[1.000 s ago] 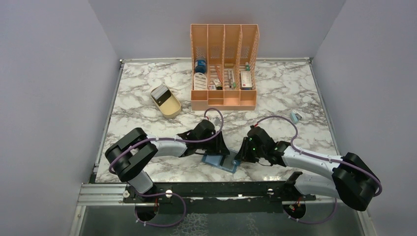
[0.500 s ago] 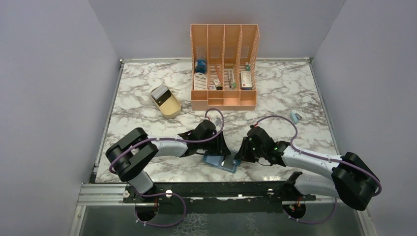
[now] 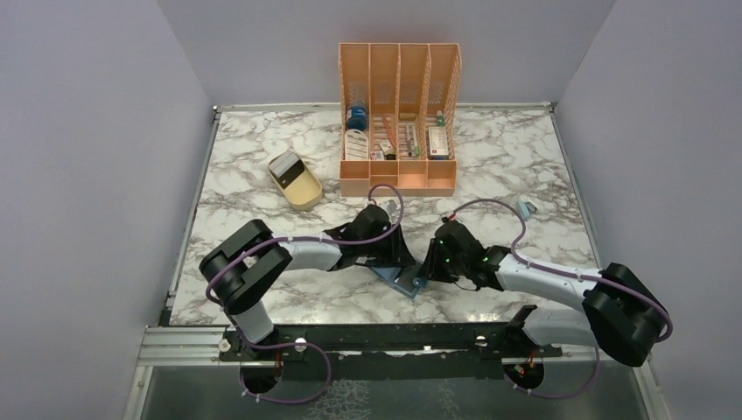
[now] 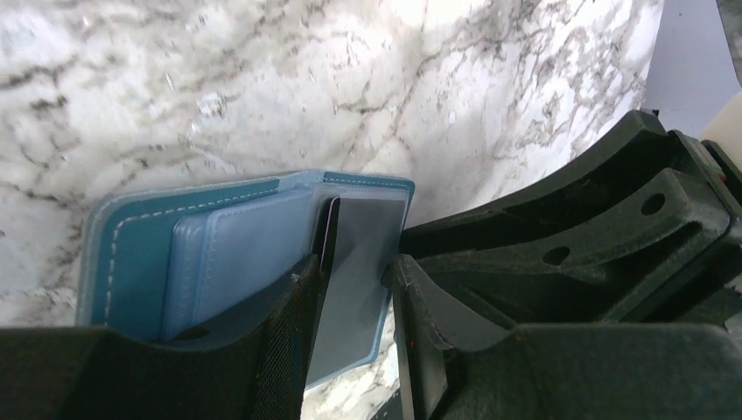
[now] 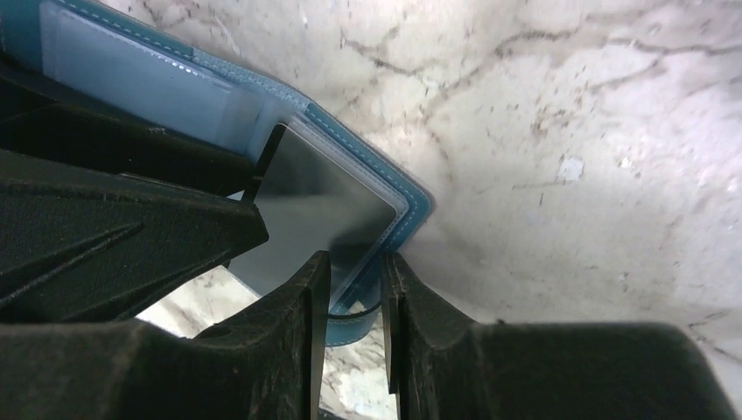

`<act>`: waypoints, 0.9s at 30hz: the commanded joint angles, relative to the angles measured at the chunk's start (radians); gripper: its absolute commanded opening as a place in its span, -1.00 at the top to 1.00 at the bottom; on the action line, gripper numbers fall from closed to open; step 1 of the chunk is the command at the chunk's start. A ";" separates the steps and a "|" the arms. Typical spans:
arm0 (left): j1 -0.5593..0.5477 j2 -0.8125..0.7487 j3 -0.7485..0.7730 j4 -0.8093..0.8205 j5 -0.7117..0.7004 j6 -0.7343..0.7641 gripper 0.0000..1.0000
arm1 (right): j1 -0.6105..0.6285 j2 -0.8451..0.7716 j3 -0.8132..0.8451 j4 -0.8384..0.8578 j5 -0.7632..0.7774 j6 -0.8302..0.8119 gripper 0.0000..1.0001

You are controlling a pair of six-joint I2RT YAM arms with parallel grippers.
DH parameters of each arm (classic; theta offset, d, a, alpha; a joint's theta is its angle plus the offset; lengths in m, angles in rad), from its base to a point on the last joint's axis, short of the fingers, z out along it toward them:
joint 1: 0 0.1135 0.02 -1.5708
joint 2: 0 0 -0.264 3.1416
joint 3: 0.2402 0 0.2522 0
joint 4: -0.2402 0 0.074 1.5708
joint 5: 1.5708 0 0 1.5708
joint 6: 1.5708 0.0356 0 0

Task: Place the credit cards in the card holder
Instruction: Insert the credit card into the card holder.

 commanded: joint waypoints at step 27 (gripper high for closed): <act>0.107 -0.160 0.353 -0.582 -0.377 0.497 0.11 | -0.005 -0.066 0.154 -0.056 0.097 -0.183 0.19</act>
